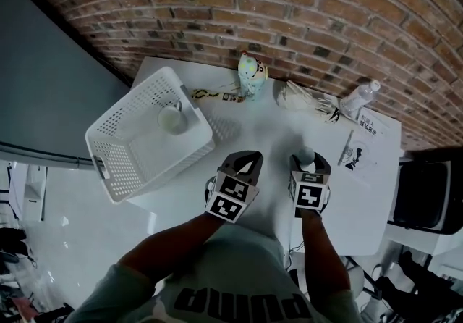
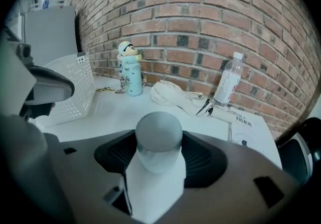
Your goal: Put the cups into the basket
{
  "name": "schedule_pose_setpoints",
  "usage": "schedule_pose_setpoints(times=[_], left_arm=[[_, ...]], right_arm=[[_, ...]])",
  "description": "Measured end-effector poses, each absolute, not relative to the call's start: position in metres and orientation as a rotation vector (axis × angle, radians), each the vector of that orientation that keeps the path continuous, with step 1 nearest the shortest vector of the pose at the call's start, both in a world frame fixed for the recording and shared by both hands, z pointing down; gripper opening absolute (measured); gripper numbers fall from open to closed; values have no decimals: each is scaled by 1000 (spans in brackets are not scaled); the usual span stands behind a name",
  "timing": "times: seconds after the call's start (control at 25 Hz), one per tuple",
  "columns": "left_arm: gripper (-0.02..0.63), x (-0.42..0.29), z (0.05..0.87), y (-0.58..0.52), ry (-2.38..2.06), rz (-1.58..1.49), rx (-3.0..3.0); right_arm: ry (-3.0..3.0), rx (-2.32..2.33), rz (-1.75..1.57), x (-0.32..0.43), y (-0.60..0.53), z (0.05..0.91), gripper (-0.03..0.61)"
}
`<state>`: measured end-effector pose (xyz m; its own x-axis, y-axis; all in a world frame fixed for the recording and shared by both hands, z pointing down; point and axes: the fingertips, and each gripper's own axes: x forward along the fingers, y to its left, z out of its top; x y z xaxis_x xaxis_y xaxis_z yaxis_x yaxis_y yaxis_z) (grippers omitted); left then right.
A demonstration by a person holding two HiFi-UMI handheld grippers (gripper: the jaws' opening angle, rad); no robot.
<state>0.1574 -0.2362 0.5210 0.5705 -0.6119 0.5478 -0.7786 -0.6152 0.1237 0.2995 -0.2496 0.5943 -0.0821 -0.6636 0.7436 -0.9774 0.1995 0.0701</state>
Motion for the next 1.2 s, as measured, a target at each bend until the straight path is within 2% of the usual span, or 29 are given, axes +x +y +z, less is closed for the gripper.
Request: schedule_pose_setpoints(times=[0.68, 1.2], left_arm=[[6, 133, 488, -219, -1220, 560, 2457], [6, 48, 431, -197, -1456, 471, 2352]], right_arm=[[-2054, 1474, 460, 240, -227, 493, 288], [-2362, 1241, 312, 135, -212, 401, 288]])
